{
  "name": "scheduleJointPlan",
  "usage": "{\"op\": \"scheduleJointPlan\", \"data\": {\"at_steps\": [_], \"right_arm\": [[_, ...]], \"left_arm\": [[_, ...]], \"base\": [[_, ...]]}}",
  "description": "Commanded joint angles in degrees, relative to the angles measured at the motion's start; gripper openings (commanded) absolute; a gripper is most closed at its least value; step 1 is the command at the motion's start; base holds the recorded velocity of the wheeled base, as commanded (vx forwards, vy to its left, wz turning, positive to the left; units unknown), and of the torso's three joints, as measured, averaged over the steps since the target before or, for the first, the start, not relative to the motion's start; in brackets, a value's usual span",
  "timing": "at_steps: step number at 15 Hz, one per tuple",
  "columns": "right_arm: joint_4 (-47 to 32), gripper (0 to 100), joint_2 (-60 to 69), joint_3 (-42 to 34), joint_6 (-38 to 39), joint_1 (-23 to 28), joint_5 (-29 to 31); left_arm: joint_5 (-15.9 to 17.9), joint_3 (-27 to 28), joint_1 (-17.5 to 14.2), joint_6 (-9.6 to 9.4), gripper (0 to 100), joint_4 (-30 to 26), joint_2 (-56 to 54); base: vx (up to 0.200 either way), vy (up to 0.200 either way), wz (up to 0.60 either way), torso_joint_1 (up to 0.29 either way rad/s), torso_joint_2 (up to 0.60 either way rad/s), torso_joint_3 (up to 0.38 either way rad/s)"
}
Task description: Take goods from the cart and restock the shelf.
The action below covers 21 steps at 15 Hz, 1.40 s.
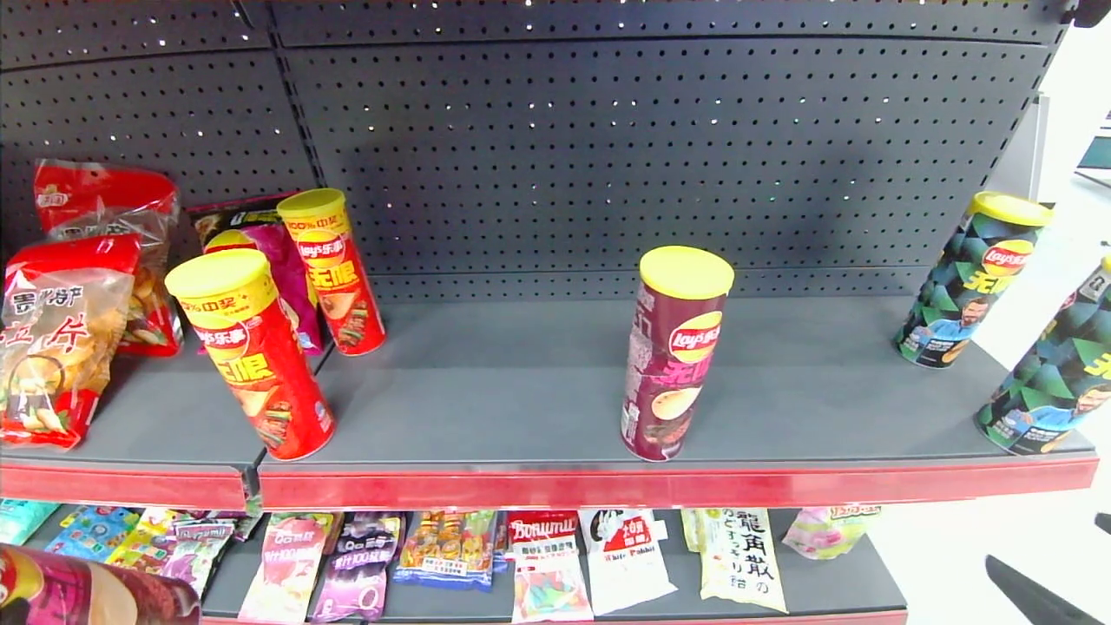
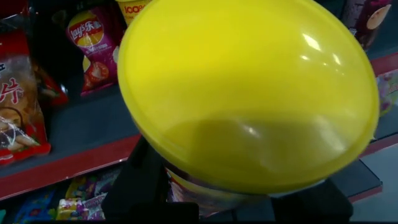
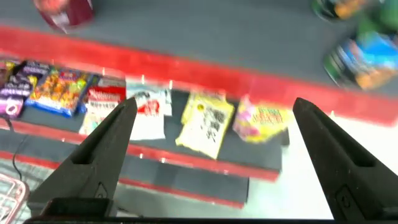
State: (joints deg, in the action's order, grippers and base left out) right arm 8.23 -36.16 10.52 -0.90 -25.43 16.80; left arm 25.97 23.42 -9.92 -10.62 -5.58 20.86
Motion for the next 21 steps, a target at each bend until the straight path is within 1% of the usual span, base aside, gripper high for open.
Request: {"op": "scheduleJointPlan", "data": {"at_steps": [1, 2, 3, 5, 8, 9, 10, 12, 15, 16, 17, 19, 21], "right_arm": [[-14.6, 100, 20.7, 2.1, -0.3, 4.2, -2.4], [-17.1, 100, 24.2, 1.8, -0.4, 4.2, -2.3], [-21.5, 100, 30.3, 1.6, -0.9, 4.2, -2.0], [-25.6, 100, 36.2, 0.9, -3.0, 4.2, -1.5], [-25.2, 100, 36.2, -0.9, -3.0, 4.1, -1.8], [-25.2, 100, 36.2, -1.0, -2.9, 3.3, -2.6], [-25.2, 100, 36.2, -1.0, -1.7, 1.3, -4.0], [-25.3, 100, 36.2, -1.0, -1.2, -1.5, -3.5], [-24.8, 100, 35.9, -1.2, 0.4, -0.4, 0.2], [-23.3, 100, 34.1, -1.5, 0.6, 0.7, 1.3], [-21.7, 100, 32.0, -1.5, 1.6, 2.6, 3.9], [-21.4, 100, 31.6, -2.5, 2.7, 6.4, 9.0], [-21.1, 100, 32.6, -3.0, 2.0, 9.0, 10.0]], "left_arm": [[0.7, 0.0, 0.0, -0.02, 0, 0.0, 0.3], [1.4, 0.1, 0.0, -0.02, 0, 0.0, 0.3], [3.2, 0.8, 0.0, -0.02, 0, 0.0, 0.8], [4.6, 1.5, 0.0, -0.02, 0, 0.0, 0.9], [8.5, 1.8, 0.0, 0.07, 0, 0.0, 0.9], [9.7, 2.1, 0.0, 0.07, 0, 0.0, 1.1], [11.6, 2.4, -0.1, 0.07, 0, 0.0, 1.6], [12.0, 2.8, 0.0, 0.07, 0, 0.0, 2.4], [11.7, 2.9, -0.1, 0.16, 0, 0.0, 2.9], [11.1, 3.1, -0.1, 0.25, 0, 0.1, 3.6], [10.8, 3.6, -0.1, 0.25, 0, 0.0, 3.9], [10.8, 3.6, -0.1, 0.25, 0, 0.0, 4.2], [10.8, 4.2, -0.1, 0.42, 0, 0.0, 4.3]], "base": [[0.0, 0.0, 0.0, 0.0, 0.0, 0.0], [0.0, 0.0, 0.0, 0.0, 0.0, 0.0], [0.0, 0.0, 0.0, 0.0, 0.0, 0.0], [0.0, 0.0, 0.0, 0.0, 0.0, 0.0], [0.0, 0.0, 0.0, 0.0, 0.0, 0.0], [0.0, 0.0, 0.0, 0.0, 0.0, 0.0], [0.0, 0.0, 0.0, 0.0, 0.0, 0.0], [0.0, 0.0, 0.0, 0.0, 0.0, 0.0], [0.0, 0.0, 0.0, 0.0, 0.0, 0.0], [0.0, 0.0, 0.0, 0.0, 0.0, 0.0], [0.0, 0.0, 0.0, 0.0, 0.0, 0.0], [0.0, 0.0, 0.0, 0.0, 0.0, 0.0], [0.0, 0.0, 0.0, 0.0, 0.0, 0.0]]}}
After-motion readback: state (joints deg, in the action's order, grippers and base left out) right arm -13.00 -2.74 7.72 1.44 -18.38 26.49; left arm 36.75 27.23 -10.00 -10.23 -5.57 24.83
